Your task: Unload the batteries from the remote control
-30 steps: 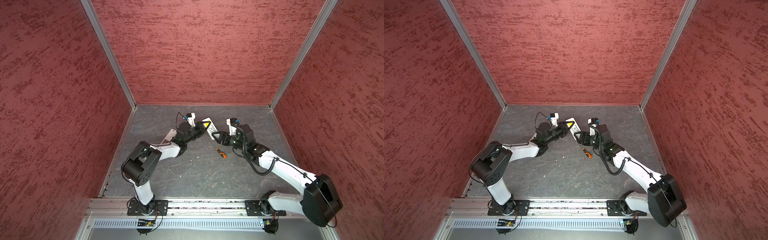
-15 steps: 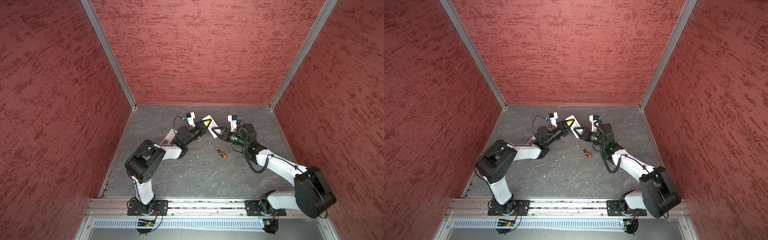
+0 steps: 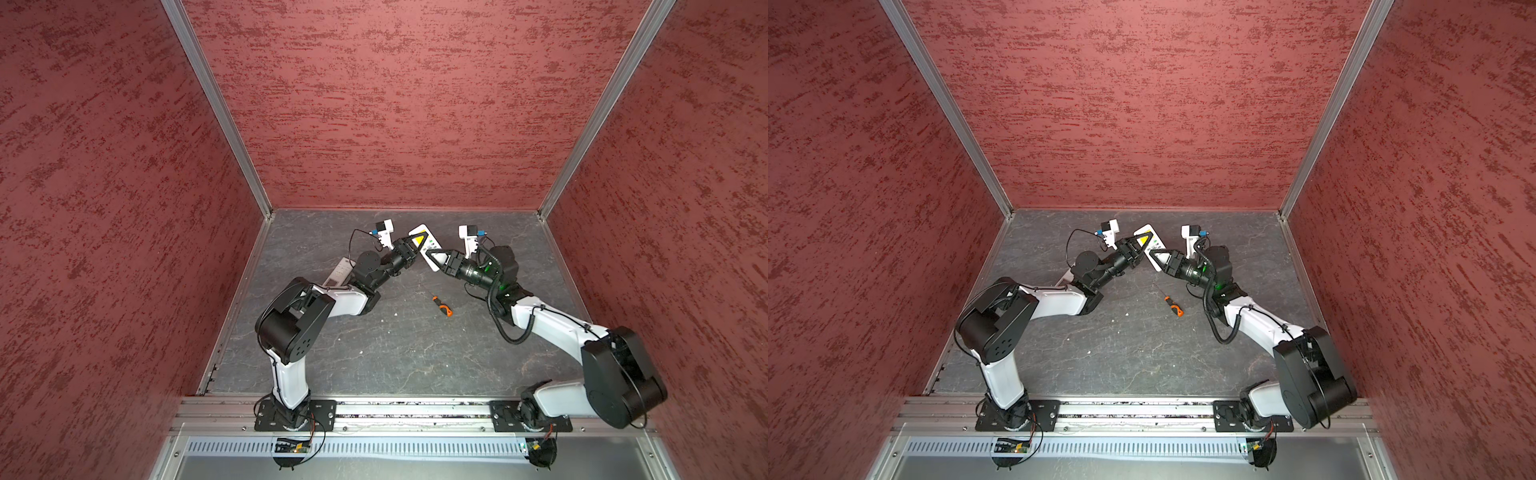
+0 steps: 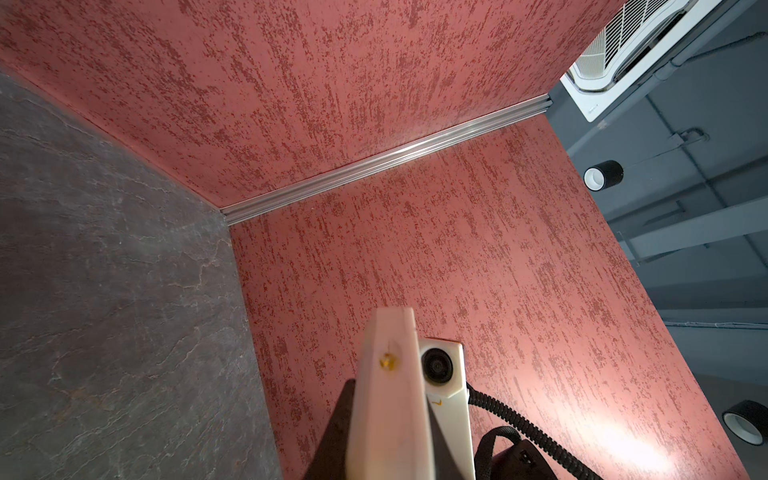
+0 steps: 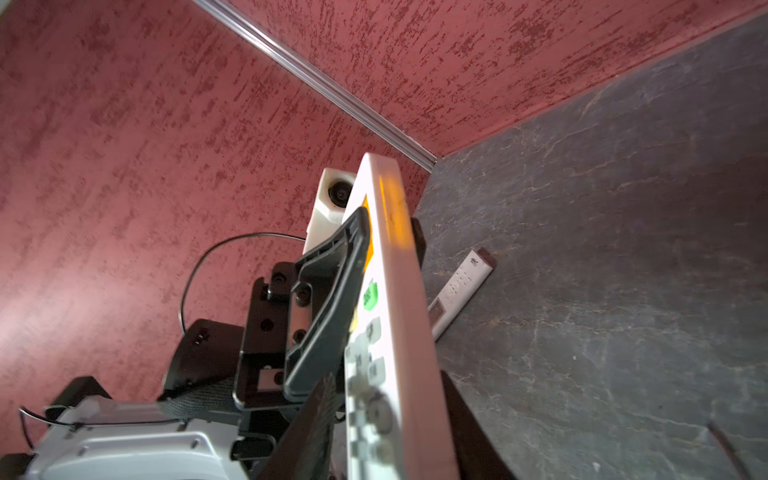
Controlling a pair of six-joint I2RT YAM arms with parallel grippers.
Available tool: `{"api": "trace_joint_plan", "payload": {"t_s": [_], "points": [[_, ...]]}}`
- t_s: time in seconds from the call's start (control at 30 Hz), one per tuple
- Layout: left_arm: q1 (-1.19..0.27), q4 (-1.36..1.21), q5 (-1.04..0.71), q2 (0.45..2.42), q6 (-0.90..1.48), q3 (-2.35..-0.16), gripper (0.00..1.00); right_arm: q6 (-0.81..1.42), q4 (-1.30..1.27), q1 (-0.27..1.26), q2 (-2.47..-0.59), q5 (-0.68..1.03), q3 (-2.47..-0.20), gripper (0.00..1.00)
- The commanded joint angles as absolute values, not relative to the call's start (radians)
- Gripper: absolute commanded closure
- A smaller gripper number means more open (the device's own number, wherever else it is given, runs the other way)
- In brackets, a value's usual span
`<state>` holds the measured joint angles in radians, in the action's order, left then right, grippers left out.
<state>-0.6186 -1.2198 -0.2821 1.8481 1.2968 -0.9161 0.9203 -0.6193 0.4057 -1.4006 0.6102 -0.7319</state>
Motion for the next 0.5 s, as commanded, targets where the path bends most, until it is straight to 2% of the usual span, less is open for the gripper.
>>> {"api": "trace_joint_plan", "payload": {"t_s": [0.0,0.23,0.47], "points": [[-0.632,-1.216,-0.287,1.885,1.292,-0.933,1.00,0.943,-0.715,0.410,-1.396,0.668,-0.742,0.73],[-0.630,-1.217,-0.291,1.886,1.301,-0.923,1.00,0.881,-0.630,0.406,-1.367,0.633,-0.750,0.88],[-0.607,-1.163,-0.269,1.817,1.301,-0.853,0.40,0.659,-0.354,0.406,-1.321,0.575,-0.822,0.92]]}}
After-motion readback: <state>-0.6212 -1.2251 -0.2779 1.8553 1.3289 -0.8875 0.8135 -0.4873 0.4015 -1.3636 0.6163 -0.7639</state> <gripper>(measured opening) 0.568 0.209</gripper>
